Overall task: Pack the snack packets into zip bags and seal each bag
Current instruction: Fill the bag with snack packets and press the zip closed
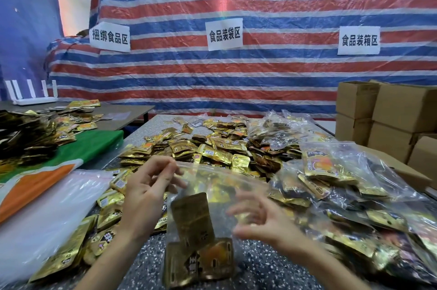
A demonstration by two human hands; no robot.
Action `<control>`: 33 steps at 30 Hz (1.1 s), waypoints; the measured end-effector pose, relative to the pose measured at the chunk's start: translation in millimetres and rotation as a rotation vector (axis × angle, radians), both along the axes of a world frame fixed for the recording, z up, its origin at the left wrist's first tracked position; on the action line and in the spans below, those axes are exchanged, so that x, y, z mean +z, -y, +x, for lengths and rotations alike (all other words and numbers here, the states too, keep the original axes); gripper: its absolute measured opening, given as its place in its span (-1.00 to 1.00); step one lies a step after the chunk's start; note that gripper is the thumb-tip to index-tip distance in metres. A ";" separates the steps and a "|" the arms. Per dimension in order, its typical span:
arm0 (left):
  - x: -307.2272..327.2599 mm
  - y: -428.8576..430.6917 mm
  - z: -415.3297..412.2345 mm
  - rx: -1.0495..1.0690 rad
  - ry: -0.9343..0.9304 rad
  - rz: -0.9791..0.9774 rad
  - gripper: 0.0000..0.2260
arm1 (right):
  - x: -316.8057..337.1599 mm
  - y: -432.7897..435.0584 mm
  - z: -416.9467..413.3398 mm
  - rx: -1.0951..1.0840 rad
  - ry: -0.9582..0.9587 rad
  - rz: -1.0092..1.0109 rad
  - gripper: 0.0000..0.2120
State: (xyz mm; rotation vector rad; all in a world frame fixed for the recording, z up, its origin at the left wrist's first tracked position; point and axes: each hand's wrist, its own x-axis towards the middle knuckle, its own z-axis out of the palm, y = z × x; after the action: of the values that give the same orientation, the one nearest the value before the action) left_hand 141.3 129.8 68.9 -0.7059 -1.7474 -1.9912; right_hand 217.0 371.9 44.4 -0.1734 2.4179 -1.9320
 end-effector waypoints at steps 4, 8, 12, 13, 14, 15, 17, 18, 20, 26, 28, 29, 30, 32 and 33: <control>-3.3 -10.6 5.4 -0.045 -0.011 0.013 -0.87 | -37.8 29.2 -2.1 0.058 -0.014 0.224 -0.46; -3.1 -13.4 6.1 -0.055 0.026 0.112 -0.88 | -47.1 39.3 -7.3 0.005 -0.033 0.199 -0.62; -5.9 -6.7 0.4 -0.006 0.081 0.173 -0.81 | -51.1 33.4 -5.1 -0.012 -0.017 0.070 -0.70; -8.0 -5.5 -0.6 -0.003 0.096 0.171 -0.78 | -52.3 31.5 -4.4 -0.023 -0.004 0.023 -0.70; -9.8 -5.1 -1.0 -0.007 0.110 0.173 -0.76 | -53.1 29.3 -3.6 -0.034 -0.006 -0.011 -0.70; -11.4 -4.8 -1.0 -0.014 0.119 0.178 -0.75 | -53.3 27.7 -2.5 -0.051 -0.018 -0.033 -0.71; -12.8 -5.6 0.1 -0.030 0.118 0.184 -0.81 | -51.4 25.5 -0.4 -0.108 -0.037 -0.065 -0.71; -12.5 -6.5 1.3 -0.031 0.112 0.176 -0.87 | -51.4 23.8 -0.1 -0.140 -0.036 -0.074 -0.69; -12.2 -8.7 2.8 -0.006 0.100 0.140 -0.90 | -50.6 21.7 0.6 -0.160 -0.032 -0.062 -0.69; -15.1 -7.7 -1.2 0.047 0.087 0.098 -0.92 | -49.1 18.2 2.5 -0.146 -0.034 -0.103 -0.67; -17.5 -6.5 -2.9 0.055 0.095 0.088 -0.90 | -49.3 17.6 2.8 -0.128 -0.032 -0.130 -0.70; -18.6 -5.8 -3.3 0.061 0.095 0.081 -0.88 | -49.3 17.2 2.9 -0.119 -0.032 -0.146 -0.71; -19.1 -5.8 -3.5 0.066 0.094 0.080 -0.88 | -49.2 16.8 3.1 -0.115 -0.032 -0.160 -0.72; -19.4 -5.9 -4.1 0.065 0.104 0.098 -0.88 | -47.6 15.8 3.7 -0.108 -0.036 -0.190 -0.72; -19.6 -6.4 -5.0 0.059 0.117 0.107 -0.87 | -46.0 14.4 4.0 -0.108 -0.044 -0.207 -0.71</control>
State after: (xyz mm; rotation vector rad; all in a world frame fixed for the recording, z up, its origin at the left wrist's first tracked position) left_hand 136.3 136.2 49.3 -0.5064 -1.6909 -2.1048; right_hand 221.0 357.6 -1.6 -0.0943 2.2940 -2.2482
